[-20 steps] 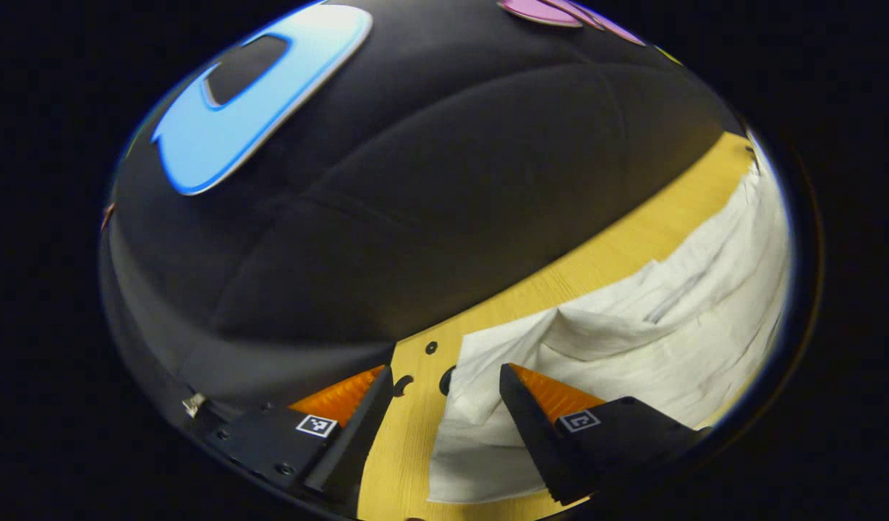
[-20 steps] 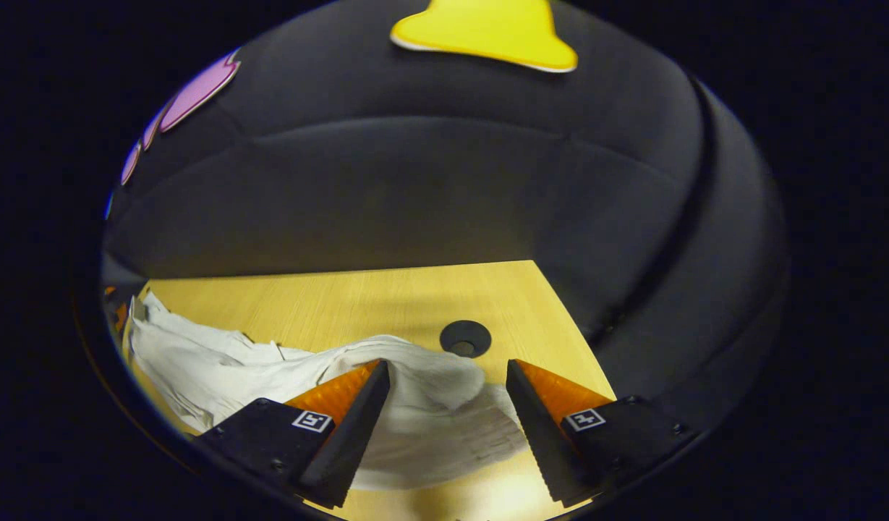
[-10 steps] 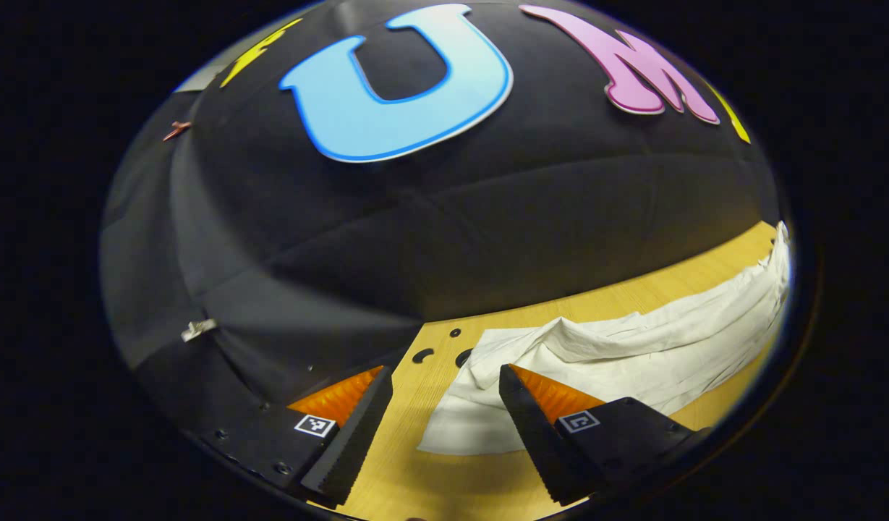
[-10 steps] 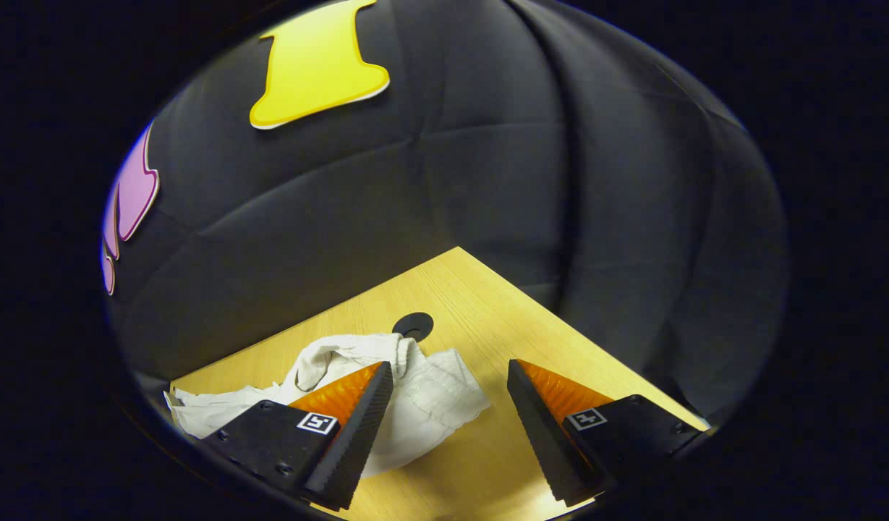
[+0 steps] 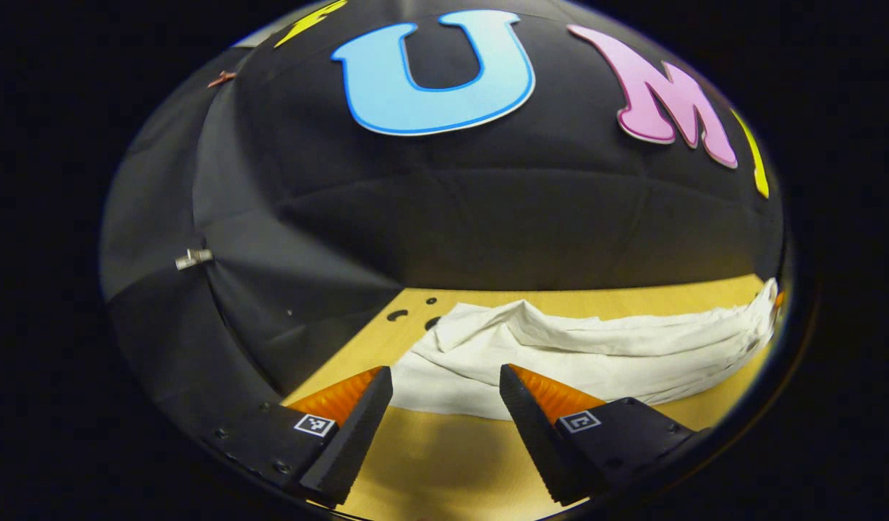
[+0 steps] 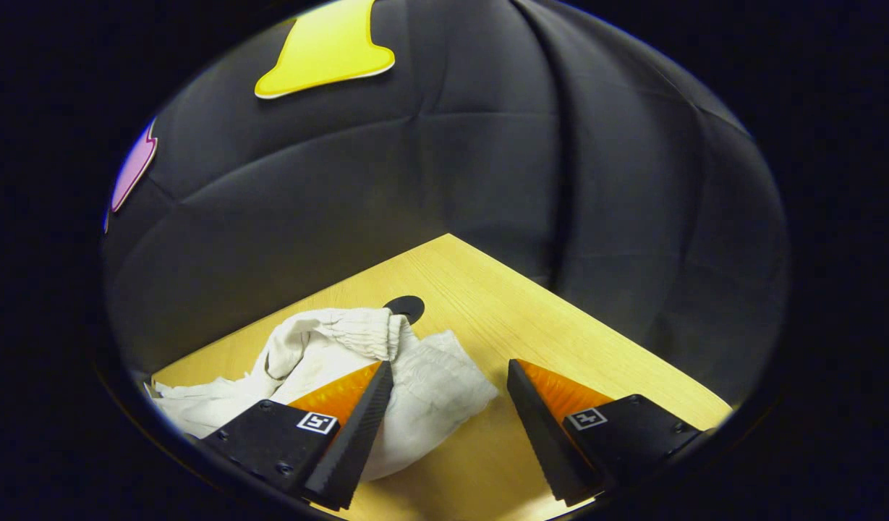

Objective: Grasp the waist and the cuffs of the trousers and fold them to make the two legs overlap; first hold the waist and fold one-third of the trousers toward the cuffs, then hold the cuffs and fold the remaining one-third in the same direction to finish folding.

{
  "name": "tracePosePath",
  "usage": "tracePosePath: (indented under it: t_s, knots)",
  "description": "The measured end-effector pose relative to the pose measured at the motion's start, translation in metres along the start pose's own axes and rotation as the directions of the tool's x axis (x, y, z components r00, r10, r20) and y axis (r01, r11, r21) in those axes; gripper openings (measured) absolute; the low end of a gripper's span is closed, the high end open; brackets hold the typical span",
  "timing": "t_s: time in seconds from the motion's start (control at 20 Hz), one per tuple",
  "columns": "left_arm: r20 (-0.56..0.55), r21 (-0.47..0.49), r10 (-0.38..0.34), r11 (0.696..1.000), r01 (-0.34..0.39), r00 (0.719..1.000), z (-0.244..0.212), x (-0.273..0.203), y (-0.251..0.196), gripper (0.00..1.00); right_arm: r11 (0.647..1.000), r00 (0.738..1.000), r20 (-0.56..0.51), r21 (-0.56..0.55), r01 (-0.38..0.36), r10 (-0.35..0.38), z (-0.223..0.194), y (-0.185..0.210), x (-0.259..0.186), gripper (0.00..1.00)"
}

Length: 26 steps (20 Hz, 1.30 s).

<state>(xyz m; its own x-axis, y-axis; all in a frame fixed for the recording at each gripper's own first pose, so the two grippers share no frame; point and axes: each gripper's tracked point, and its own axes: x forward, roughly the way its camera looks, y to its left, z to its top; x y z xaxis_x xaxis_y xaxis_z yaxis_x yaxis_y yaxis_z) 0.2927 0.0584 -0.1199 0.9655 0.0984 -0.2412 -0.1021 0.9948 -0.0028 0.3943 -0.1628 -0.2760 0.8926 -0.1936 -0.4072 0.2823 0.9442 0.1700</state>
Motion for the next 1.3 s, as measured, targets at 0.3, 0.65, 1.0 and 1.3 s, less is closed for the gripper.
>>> tracePosePath:
  t_s: [0.3,0.65,1.0,1.3]
  knots:
    - [-0.024,-0.077,0.011,0.997,-0.012,1.000,-0.005,-0.003,0.004,0.97,1.000,0.999,-0.023,-0.013,0.023,-0.023,-0.013,0.001,0.007,0.96]
    - [-0.047,-0.154,0.005,0.988,-0.013,0.999,-0.015,-0.013,0.011,0.95,1.000,0.998,-0.056,-0.028,0.005,-0.007,-0.018,0.011,0.008,0.43]
    - [-0.048,-0.181,-0.014,0.983,0.005,0.999,-0.020,-0.014,0.012,0.95,0.991,0.999,0.014,-0.130,-0.031,0.033,-0.013,0.027,-0.002,0.15]
    - [-0.021,-0.167,-0.022,0.986,0.018,1.000,-0.010,-0.018,0.022,0.95,0.979,0.984,0.163,-0.199,-0.045,0.079,0.043,0.070,-0.047,0.15]
